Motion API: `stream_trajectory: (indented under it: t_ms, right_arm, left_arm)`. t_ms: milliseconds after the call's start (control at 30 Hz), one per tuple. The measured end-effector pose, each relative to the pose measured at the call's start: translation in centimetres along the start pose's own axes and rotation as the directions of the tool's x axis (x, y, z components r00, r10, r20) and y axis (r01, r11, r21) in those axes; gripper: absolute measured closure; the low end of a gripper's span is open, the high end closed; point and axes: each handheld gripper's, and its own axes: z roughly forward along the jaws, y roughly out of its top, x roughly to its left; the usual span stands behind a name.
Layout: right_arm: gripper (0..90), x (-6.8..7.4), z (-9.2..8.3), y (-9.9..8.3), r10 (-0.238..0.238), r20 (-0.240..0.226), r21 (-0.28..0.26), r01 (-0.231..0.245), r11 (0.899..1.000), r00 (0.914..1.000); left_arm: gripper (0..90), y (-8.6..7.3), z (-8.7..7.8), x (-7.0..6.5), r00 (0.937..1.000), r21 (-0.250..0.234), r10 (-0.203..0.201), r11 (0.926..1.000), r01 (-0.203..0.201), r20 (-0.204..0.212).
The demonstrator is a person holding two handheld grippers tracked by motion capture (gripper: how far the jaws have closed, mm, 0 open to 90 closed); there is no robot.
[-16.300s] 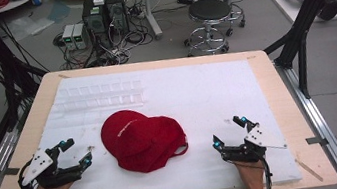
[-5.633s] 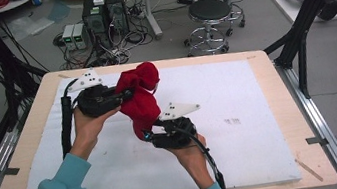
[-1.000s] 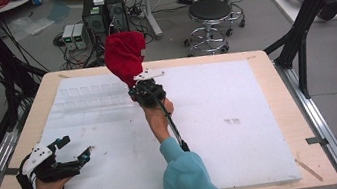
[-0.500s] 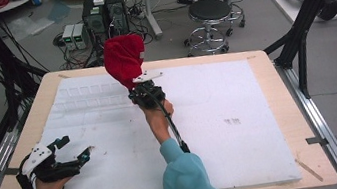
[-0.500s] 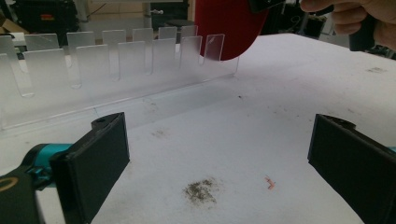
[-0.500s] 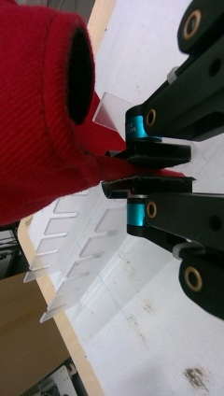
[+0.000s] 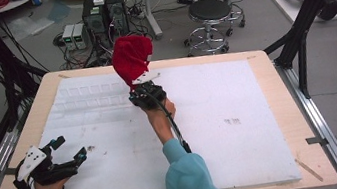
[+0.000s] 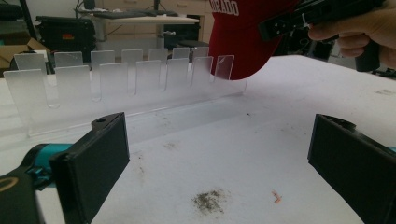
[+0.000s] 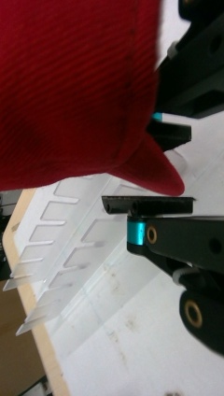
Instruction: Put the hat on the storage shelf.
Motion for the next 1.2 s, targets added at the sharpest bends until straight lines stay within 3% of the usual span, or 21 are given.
stream_trajectory:
  t_ms: [67,200,267,367,433,500,567,600,633,667,733,800,900,1033,1200]
  right_arm:
    - [64.6,0.0,-0.1,0.0,0.005,0.008,-0.003,-0.005,1.0,1.0]
    - [43.6,0.2,-0.8,-0.2,0.012,0.032,-0.018,-0.012,1.0,0.9994]
    - [28.9,0.4,-1.9,-0.7,-0.006,0.054,-0.036,0.008,0.999,0.9985]
    - [17.5,0.4,-4.2,-1.7,-0.014,0.065,-0.066,0.018,0.998,0.9978]
    - [15.3,0.1,-6.5,-2.7,-0.024,0.066,-0.103,0.03,0.994,0.9975]
    - [10.8,-0.3,-8.2,-3.2,-0.014,0.07,-0.071,0.019,0.997,0.9975]
    - [10.8,-0.8,-10.2,-3.6,0.01,0.052,-0.059,-0.007,0.998,0.9986]
    - [10.9,-0.9,-11.1,-3.8,0.008,0.053,-0.083,-0.003,0.997,0.9986]
    - [10.9,-1.0,-12.5,-4.6,-0.032,0.084,-0.157,0.045,0.987,0.9959]
    - [10.9,-1.0,-13.6,-5.1,-0.048,0.105,-0.172,0.066,0.983,0.9933]
    - [10.9,-1.4,-15.1,-5.7,-0.045,0.096,-0.152,0.059,0.987,0.9944]
    - [10.9,-1.8,-17.2,-7.1,-0.053,0.105,-0.199,0.073,0.977,0.993]
    - [10.9,-2.5,-19.4,-9.3,-0.07,0.109,-0.214,0.092,0.973,0.9916]
    - [10.8,-3.5,-21.5,-13.4,-0.073,0.107,-0.28,0.1,0.955,0.9916]
    - [10.8,-4.8,-22.3,-17.7,-0.013,0.102,-0.355,0.048,0.934,0.9947]
  left_arm:
    - [5.7,0.0,0.0,-0.1,1.0,0.001,0.006,1.0,-0.006,0.002]
    - [5.7,0.0,-0.1,-0.1,1.0,-0.013,0.008,0.9999,-0.008,-0.001]
    - [5.7,-0.1,-0.2,-0.1,1.0,-0.02,0.002,0.9998,-0.002,-0.002]
    - [5.7,-0.1,-0.2,0.0,1.0,-0.025,-0.001,0.9997,0.001,-0.003]
    - [5.7,-0.1,-0.3,0.0,1.0,-0.024,-0.003,0.9997,0.003,-0.004]
    - [5.7,-0.1,-0.3,0.1,0.9999,-0.029,-0.008,0.9995,0.008,-0.008]
    - [5.7,-0.1,-0.3,0.1,0.9999,-0.034,-0.009,0.9994,0.009,-0.007]
    - [5.7,-0.1,-0.3,0.1,0.9999,-0.033,-0.009,0.9994,0.008,-0.008]
    - [5.7,-0.1,-0.3,0.0,0.9999,-0.035,-0.006,0.9994,0.005,-0.01]
    - [5.7,-0.1,-0.3,0.0,0.9999,-0.034,-0.005,0.9994,0.005,-0.013]
    - [5.7,-0.1,-0.3,0.0,0.9999,-0.031,0.001,0.9995,-0.002,-0.014]
    - [5.7,-0.1,-0.3,0.0,0.9999,-0.037,-0.003,0.9993,0.002,-0.011]
    - [5.7,-0.2,-0.4,0.0,1.0,-0.041,-0.002,0.9991,0.002,-0.008]
    - [5.7,-0.2,-0.3,-0.2,0.9998,-0.037,0.017,0.9992,-0.017,-0.007]
    - [5.7,-0.1,-0.3,-0.4,0.9995,-0.036,0.032,0.9989,-0.032,-0.007]
